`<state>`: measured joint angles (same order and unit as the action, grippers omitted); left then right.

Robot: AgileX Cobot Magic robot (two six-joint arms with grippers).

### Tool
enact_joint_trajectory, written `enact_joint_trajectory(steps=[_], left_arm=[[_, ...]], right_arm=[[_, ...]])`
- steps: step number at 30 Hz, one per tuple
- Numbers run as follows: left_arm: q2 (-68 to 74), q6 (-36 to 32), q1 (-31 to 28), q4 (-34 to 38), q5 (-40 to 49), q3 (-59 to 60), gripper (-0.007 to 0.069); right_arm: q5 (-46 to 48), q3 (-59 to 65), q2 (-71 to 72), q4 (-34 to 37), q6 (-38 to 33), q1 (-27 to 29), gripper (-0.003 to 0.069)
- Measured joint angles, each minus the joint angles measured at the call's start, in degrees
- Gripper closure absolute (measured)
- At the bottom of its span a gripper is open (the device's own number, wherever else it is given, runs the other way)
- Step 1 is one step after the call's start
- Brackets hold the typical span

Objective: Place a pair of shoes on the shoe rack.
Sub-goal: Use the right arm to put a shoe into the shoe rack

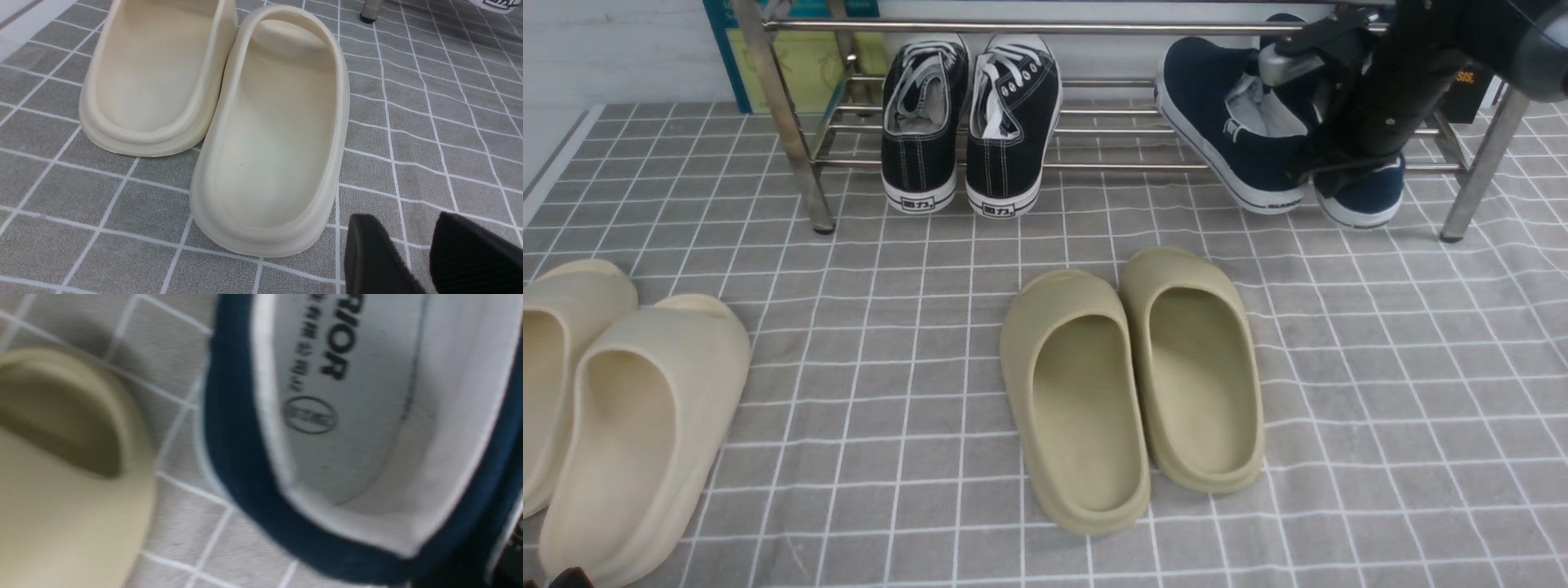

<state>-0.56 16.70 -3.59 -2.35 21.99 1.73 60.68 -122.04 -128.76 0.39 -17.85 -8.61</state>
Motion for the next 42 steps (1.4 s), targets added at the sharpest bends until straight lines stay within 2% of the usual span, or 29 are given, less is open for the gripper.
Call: enact_joint_trajectory(steps=[10, 13, 15, 16, 17, 19, 22, 26, 30, 31, 32, 34, 35, 36, 37, 38, 39, 42], left_arm=[[0.0, 0.0, 0.0, 0.0, 0.0, 0.0, 0.0387], [0.0, 0.0, 0.0, 0.0, 0.0, 0.0, 0.0387], [0.0, 0.0, 0.0, 0.0, 0.0, 0.0, 0.0387], [0.0, 0.0, 0.0, 0.0, 0.0, 0.0, 0.0387], [0.0, 0.0, 0.0, 0.0, 0.0, 0.0, 0.0387], [0.0, 0.0, 0.0, 0.0, 0.0, 0.0, 0.0387], [0.0, 0.0, 0.0, 0.0, 0.0, 0.0, 0.0387], [0.0, 0.0, 0.0, 0.0, 0.0, 0.0, 0.0386], [0.0, 0.0, 0.0, 0.0, 0.0, 0.0, 0.0386], [0.0, 0.0, 0.0, 0.0, 0.0, 0.0, 0.0387], [0.0, 0.0, 0.0, 0.0, 0.0, 0.0, 0.0387], [0.0, 0.0, 0.0, 0.0, 0.0, 0.0, 0.0387], [0.0, 0.0, 0.0, 0.0, 0.0, 0.0, 0.0387], [0.0, 0.0, 0.0, 0.0, 0.0, 0.0, 0.0387], [0.0, 0.0, 0.0, 0.0, 0.0, 0.0, 0.0387], [0.0, 0.0, 0.0, 0.0, 0.0, 0.0, 0.0387], [0.0, 0.0, 0.0, 0.0, 0.0, 0.0, 0.0387], [0.0, 0.0, 0.0, 0.0, 0.0, 0.0, 0.0386]], right_arm=[[-1.84, 0.0, 0.0, -0.72, -0.51, 0.08, 0.0622], [-2.94, 0.0, 0.0, -0.72, -0.51, 0.08, 0.0594], [-3.52, -0.02, 0.0, -0.72, 0.17, 0.08, 0.0529], [-3.49, -0.08, 0.0, -0.72, 0.42, 0.08, 0.0522], [-3.53, -0.09, 0.12, -0.77, 1.3, 0.08, 0.0463], [-2.96, -0.34, 0.43, -0.77, 1.9, 0.08, 0.04], [2.15, -0.47, 3.14, -0.77, 3.2, 0.08, 0.0259], [7.11, -0.54, 6.09, -0.78, 3.31, 0.08, 0.0206], [9.99, 0.44, 9.11, -2.0, 4.23, 0.99, 0.0239], [10.09, 1.9, 10.61, -2.12, 4.66, 2.0, 0.0287], [10.17, 2.34, 10.95, -2.18, 4.82, 2.14, 0.0302], [10.35, 5.69, 12.67, -2.11, 5.78, 4.0, 0.042], [10.41, 6.24, 12.81, -2.1, 5.77, 4.11, 0.0441], [10.54, 8.33, 13.03, -1.8, 5.85, 4.9, 0.0524], [10.54, 8.33, 13.03, -1.7, 5.91, 4.98, 0.0524], [10.47, 10.59, 13.03, -1.2, 6.04, 5.37, 0.0603], [10.31, 12.03, 12.9, -0.78, 6.09, 5.44, 0.0641], [6.71, 14.59, 12.11, 0.11, 6.09, 5.5, 0.0662]])
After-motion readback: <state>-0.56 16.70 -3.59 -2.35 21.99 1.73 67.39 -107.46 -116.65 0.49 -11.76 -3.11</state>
